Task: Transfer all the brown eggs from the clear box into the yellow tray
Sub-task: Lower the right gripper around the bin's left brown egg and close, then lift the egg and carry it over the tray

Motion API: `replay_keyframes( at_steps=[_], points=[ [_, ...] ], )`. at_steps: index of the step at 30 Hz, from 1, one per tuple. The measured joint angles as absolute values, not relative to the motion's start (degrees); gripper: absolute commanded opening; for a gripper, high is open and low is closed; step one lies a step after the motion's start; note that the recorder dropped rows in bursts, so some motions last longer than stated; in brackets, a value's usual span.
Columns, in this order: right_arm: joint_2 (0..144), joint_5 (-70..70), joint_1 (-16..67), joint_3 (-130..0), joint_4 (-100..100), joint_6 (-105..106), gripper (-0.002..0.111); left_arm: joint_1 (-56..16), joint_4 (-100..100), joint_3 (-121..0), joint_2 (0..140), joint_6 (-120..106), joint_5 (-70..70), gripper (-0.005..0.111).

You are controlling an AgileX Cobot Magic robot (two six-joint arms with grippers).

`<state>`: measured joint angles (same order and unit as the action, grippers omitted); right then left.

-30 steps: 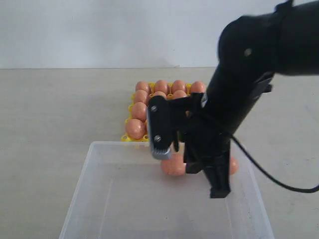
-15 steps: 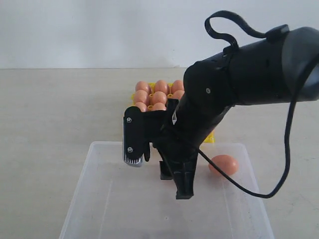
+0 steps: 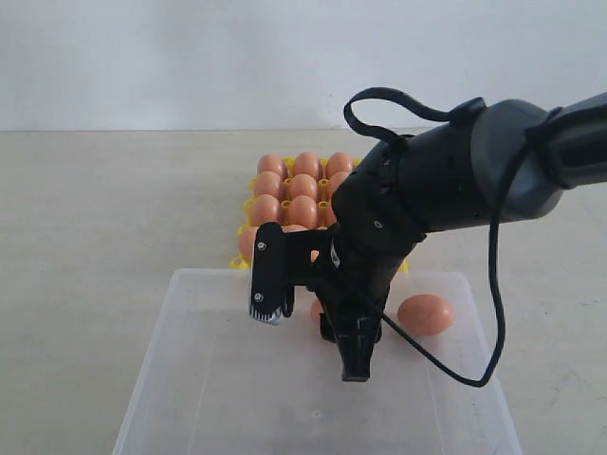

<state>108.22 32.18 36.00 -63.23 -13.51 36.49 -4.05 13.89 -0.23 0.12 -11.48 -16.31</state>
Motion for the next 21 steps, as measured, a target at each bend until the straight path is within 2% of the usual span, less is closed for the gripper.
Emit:
replay_keyframes(
  at_steps=[7,10,11,12,18,21],
  points=[
    [111.3,30.3,36.0,-63.2,-14.2,32.7,0.048,-4.0,13.9,-0.2,0.1,-11.5,-16.3,0.004],
    [111.3,29.6,36.0,-63.3,-14.4,29.4,0.028,-4.0,13.9,-0.2,0.1,-11.5,-16.3,0.004],
    [111.3,29.5,36.0,-63.3,-14.4,28.7,0.018,-4.0,13.9,-0.2,0.1,-11.5,-16.3,0.004],
    [111.3,29.5,36.0,-63.3,-14.4,28.3,0.002,-4.0,13.9,-0.2,0.1,-11.5,-16.3,0.004],
    [110.8,35.5,36.0,-63.7,-14.0,24.0,0.000,-4.0,13.9,-0.2,0.1,-11.5,-16.3,0.004],
    [107.4,41.0,36.0,-63.3,-6.7,20.4,0.000,-4.0,13.9,-0.2,0.1,-11.5,-16.3,0.004]
  ],
)
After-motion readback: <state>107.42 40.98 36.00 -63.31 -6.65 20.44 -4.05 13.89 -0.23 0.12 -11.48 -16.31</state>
